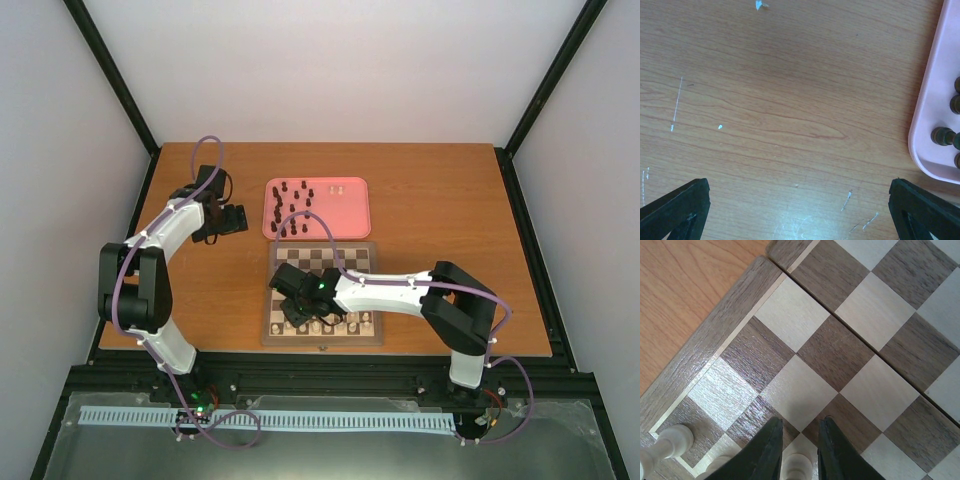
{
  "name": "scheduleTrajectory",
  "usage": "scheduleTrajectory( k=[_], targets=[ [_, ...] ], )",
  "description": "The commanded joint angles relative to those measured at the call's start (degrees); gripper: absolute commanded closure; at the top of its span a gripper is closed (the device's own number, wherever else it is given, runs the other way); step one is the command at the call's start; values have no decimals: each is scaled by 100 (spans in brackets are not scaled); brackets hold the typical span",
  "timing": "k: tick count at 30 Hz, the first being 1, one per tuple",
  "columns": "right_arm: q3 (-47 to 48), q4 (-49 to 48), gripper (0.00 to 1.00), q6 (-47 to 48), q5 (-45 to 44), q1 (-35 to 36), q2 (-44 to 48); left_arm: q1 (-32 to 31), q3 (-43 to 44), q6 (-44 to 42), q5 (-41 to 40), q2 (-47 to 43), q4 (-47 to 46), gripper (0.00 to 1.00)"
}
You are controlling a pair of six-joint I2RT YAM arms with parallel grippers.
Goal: Set up the chess pieces on the board
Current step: Place the chess piece on the chessboard, then pick up the chess piece from the storage box.
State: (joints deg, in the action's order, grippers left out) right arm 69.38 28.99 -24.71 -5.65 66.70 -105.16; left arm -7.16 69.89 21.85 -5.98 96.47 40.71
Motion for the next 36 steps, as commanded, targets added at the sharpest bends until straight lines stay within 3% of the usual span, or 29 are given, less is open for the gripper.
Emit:
scheduleTrajectory(
  k=[1, 14, 20, 28, 36],
  targets=[
    [153, 23, 78, 6, -171, 45, -68, -22, 16, -44, 10, -110, -89, 0],
    [559, 168, 56, 148, -404, -318, 132, -22, 74, -59, 9, -135, -27, 0],
    [1069, 355, 55, 264, -533, -1019, 130, -23, 70, -64, 20, -131, -22, 0],
    [2777, 743, 55, 661, -277, -2850, -1165, -22, 130, -44, 72, -81, -27, 0],
    [4570, 984, 57, 954, -372, -3614, -2717, -22, 133, -40, 105, -6, 5, 0]
  ],
)
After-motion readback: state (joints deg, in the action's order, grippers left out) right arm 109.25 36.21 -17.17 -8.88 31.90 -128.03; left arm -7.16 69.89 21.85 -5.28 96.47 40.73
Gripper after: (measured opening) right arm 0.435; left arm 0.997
